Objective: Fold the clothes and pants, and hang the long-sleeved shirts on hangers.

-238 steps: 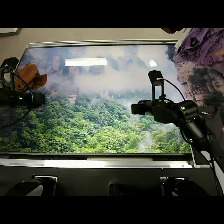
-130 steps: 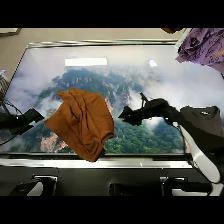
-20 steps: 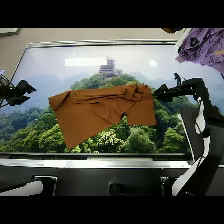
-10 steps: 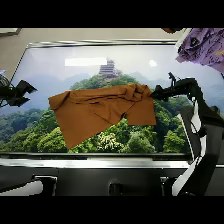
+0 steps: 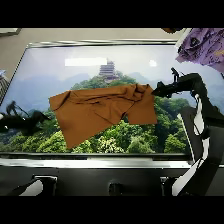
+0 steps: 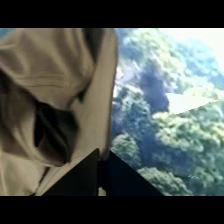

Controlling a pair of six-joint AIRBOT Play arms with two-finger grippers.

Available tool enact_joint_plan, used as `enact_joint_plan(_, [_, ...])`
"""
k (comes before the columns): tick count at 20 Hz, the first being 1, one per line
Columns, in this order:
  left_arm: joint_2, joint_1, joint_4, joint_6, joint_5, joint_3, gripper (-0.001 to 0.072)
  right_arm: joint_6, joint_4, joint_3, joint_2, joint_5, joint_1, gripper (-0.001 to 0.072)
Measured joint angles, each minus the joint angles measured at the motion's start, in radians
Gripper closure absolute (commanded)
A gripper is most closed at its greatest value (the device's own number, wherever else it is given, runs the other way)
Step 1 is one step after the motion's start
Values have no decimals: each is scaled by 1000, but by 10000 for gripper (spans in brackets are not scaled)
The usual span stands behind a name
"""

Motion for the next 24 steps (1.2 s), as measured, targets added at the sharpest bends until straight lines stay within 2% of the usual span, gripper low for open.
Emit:
enact_joint_plan(6, [90, -55, -184, 69, 11, -311, 27, 23, -4, 0, 41, -48, 1, 687])
enact_joint_plan(14, [104, -117, -246, 70, 29, -426, 35, 45, -10, 0, 100, -74, 1, 687])
enact_joint_plan(15, [104, -123, -248, 70, 33, -430, 51, 46, -10, 0, 105, -74, 1, 687])
enact_joint_plan(16, [104, -132, -249, 70, 41, -432, 116, 48, -10, 0, 111, -74, 1, 687])
enact_joint_plan(20, [103, -182, -257, 69, 85, -437, 118, 53, -12, 0, 130, -77, 1, 687])
enact_joint_plan(22, [96, -213, -270, 68, 115, -437, 196, 53, -12, 0, 137, -77, 1, 687])
enact_joint_plan(23, [89, -227, -275, 68, 127, -438, 198, 53, -12, 0, 140, -77, 1, 687])
enact_joint_plan(24, [79, -240, -286, 66, 140, -438, 249, 53, -12, 0, 142, -77, 1, 687])
